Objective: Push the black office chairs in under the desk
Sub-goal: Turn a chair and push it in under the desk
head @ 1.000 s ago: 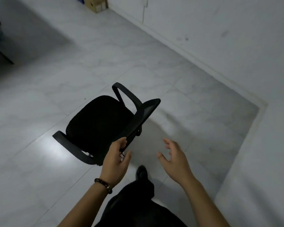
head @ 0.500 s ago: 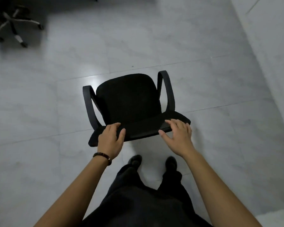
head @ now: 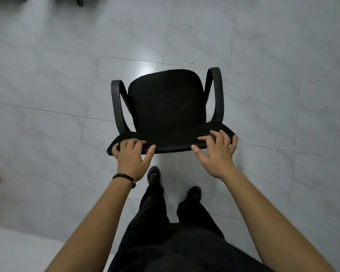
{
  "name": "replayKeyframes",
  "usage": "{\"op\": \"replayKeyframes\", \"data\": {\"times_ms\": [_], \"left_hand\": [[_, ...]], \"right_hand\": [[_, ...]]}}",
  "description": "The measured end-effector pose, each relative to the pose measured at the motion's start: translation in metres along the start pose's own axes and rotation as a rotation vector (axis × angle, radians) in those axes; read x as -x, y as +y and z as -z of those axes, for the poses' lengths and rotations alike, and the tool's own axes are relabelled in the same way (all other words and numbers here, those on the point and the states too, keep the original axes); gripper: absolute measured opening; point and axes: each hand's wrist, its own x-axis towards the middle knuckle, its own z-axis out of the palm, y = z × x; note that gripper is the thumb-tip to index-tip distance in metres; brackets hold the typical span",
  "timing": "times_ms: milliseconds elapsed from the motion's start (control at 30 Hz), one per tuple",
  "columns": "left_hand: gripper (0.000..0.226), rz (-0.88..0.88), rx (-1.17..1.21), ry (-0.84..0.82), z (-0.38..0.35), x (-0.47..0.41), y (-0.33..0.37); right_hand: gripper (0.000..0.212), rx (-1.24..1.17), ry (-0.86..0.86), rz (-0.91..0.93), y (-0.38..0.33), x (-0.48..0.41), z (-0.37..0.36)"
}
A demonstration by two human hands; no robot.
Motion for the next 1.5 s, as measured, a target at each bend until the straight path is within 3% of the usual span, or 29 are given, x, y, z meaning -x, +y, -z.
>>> {"op": "replayKeyframes", "data": {"times_ms": [333,700,1000,1233,1500], "left_hand": [[0.054,0.015,0.018,-0.018,0.028,-0.105,0.005],[0.055,-0.034,-0.016,-0.017,0.098,-0.290,-0.043],[0.054,-0.053,-0.097,-0.033,0.164,-0.461,-0.079],[0.074,-0.063,-0.125,0.014,0.213,-0.604,-0.107],[0.077,-0.020,-0.140,-0.079,0.275,-0.766,-0.117]], "right_hand": [[0.059,0.101,-0.003,0.058,-0.025,-0.107,0.046],[0.061,0.116,0.056,0.025,-0.128,-0.274,0.086],[0.060,0.090,0.017,0.002,-0.218,-0.422,0.129],[0.059,0.102,0.074,0.058,-0.282,-0.553,0.159],[0.067,0.117,0.019,0.097,-0.338,-0.705,0.227]]}}
